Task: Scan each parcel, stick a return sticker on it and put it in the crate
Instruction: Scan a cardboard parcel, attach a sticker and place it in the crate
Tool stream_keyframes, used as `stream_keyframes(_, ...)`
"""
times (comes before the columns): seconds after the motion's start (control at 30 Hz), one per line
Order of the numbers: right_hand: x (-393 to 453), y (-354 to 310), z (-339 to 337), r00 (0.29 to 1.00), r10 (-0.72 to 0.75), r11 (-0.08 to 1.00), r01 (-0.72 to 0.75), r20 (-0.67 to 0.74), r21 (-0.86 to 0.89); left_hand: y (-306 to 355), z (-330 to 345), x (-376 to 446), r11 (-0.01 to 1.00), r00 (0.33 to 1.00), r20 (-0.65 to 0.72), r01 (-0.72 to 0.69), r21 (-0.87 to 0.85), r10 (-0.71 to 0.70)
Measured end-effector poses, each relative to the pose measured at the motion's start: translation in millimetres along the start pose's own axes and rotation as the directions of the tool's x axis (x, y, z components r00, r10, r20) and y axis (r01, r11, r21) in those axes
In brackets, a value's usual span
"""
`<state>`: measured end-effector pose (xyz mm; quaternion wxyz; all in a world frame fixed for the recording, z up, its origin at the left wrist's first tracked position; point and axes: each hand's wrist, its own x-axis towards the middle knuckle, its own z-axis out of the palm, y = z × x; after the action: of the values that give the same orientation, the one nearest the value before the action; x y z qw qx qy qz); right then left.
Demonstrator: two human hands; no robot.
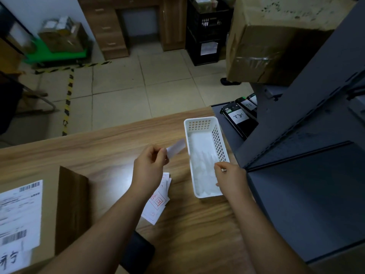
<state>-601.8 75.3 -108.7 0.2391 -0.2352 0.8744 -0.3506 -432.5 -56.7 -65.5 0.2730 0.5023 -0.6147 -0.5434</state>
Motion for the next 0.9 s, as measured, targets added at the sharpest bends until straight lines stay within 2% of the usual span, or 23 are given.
stream_keyframes(0.07, -1.5, -3.3, -1.8, 0.998, -0.033, 0.999, 0.033, -0.060, -0.005, -2.8, -4.4, -7.8, 0.995, 0.999, -0.011, -0.050, 0.084, 0.051)
stream_keyframes(0.17, -11.1, -17.8, -0.9, 0.997, -0.005, 0.998, 0.010, -0.082, 0.056, -2.3, -17.5, -18.4, 0.968, 0.984, -0.048, -0.159, 0.195, 0.172)
stream_keyframes(0.23, -25.2, -38.1, 1.8, 0.999, 0.032, 0.986, -0.029, -0.014, 0.163, -3.9, -30.3, -23.8, 0.932, 0.960, -0.029, -0.262, 0.252, 0.278)
stream_keyframes(0.27, -34.4, -51.2, 6.0, 0.995, 0.057, 0.964, -0.077, 0.084, 0.253, -5.3, -38.6, -26.2, 0.899, 0.937, -0.016, -0.330, 0.287, 0.349)
stream_keyframes(0.33, -57.3, -81.9, 20.1, 0.936, 0.069, 0.851, -0.236, 0.345, 0.469, -9.9, -58.0, -30.5, 0.792, 0.853, 0.022, -0.493, 0.360, 0.521)
stream_keyframes(0.4, -80.3, -108.7, 39.9, 0.876, 0.003, 0.748, -0.322, 0.482, 0.580, -16.3, -78.3, -34.9, 0.667, 0.744, 0.055, -0.626, 0.405, 0.665)
stream_keyframes(0.5, -110.3, -144.1, 72.4, 0.895, -0.047, 0.753, -0.260, 0.444, 0.604, -29.7, -117.2, -42.9, 0.531, 0.634, 0.095, -0.712, 0.459, 0.768)
stream_keyframes(0.57, -129.1, -163.6, 94.9, 0.911, -0.048, 0.774, -0.225, 0.409, 0.592, -40.2, -150.3, -50.9, 0.472, 0.592, 0.131, -0.740, 0.479, 0.795)
stream_keyframes(0.63, -147.6, -179.8, 119.0, 0.916, -0.047, 0.825, -0.190, 0.399, 0.532, -48.9, -190.9, -63.0, 0.480, 0.608, 0.142, -0.731, 0.485, 0.781)
stream_keyframes(0.7, -166.3, -193.4, 141.8, 0.913, -0.075, 0.892, -0.119, 0.401, 0.437, -56.4, -237.5, -77.0, 0.558, 0.685, 0.095, -0.658, 0.506, 0.722)
stream_keyframes(0.77, -185.6, -207.6, 161.3, 0.898, -0.121, 0.926, -0.052, 0.424, 0.375, -67.6, -283.5, -88.6, 0.663, 0.768, -0.019, -0.540, 0.519, 0.640)
stream_keyframes(0.83, -203.9, -219.2, 180.9, 0.859, -0.168, 0.941, -0.007, 0.483, 0.339, -77.6, -322.2, -96.4, 0.812, 0.861, -0.152, -0.381, 0.442, 0.486)
stream_keyframes(0.9, -220.6, -226.1, 200.6, 0.828, -0.213, 0.959, 0.074, 0.518, 0.275, -81.7, -348.8, -100.9, 0.942, 0.947, -0.197, -0.194, 0.275, 0.253)
